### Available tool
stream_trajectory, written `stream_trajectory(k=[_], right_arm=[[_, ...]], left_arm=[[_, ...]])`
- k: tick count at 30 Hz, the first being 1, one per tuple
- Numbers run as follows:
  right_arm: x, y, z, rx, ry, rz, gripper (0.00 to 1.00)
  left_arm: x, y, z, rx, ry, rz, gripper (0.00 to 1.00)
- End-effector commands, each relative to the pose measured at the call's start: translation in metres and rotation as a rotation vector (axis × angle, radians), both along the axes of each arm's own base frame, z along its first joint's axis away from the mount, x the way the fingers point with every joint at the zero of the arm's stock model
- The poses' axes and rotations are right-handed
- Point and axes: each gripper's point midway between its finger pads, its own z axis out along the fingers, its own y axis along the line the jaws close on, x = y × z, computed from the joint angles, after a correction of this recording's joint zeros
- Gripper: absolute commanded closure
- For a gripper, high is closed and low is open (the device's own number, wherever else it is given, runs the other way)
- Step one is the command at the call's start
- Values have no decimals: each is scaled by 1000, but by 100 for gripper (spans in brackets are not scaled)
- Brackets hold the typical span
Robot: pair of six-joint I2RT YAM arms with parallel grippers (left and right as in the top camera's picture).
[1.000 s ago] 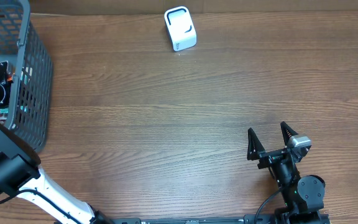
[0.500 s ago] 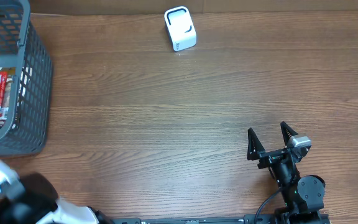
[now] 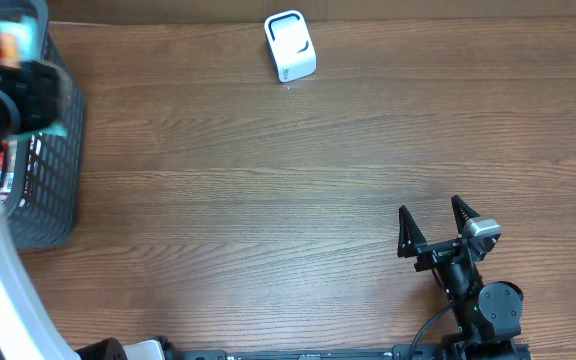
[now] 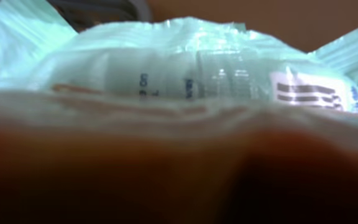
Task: Scan the item barcode
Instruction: 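Grasp the mint-green wipes pack with the left gripper and lift, then carry the held pack out of the basket to the table center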
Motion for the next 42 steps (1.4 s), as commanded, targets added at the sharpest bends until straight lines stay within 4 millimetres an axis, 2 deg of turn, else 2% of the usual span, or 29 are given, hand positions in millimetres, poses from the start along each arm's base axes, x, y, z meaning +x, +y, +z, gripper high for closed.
stream_trajectory(k=[1,5,7,10,13,18,20,23,27,28,36,42], right_arm=[[1,-2,-4,2,5,-11,0],[1,-2,-4,2,5,-11,0],[1,-2,-4,2,5,-11,0],[1,-2,-4,2,5,-10,0],[1,-2,-4,2,5,-10,0],[1,-2,-4,2,5,-10,0],[1,-2,-4,2,5,-10,0],[1,-2,-4,2,5,-11,0],[1,-2,-4,2,5,-11,0],[1,-2,-4,2,5,-10,0],[1,-2,-4,2,5,-10,0],[1,-2,-4,2,5,-11,0]], left_arm=[[-7,-33,2,-25,8,-15,66],[-5,-75,-24,-50,94,-89,65],[-3,-100,-40,-62,138,-141,65],[0,-127,-66,-60,191,-185,64],[0,-157,-99,-95,256,-211,62],[-9,-196,-154,-130,357,-227,60],[-15,-214,-186,-144,399,-229,60],[-21,-233,-221,-136,429,-248,61],[-27,-252,-256,-128,446,-223,61],[-28,-264,-270,-118,441,-232,61],[-33,-316,-317,-87,464,-286,62],[-30,-336,-344,-97,467,-261,60]])
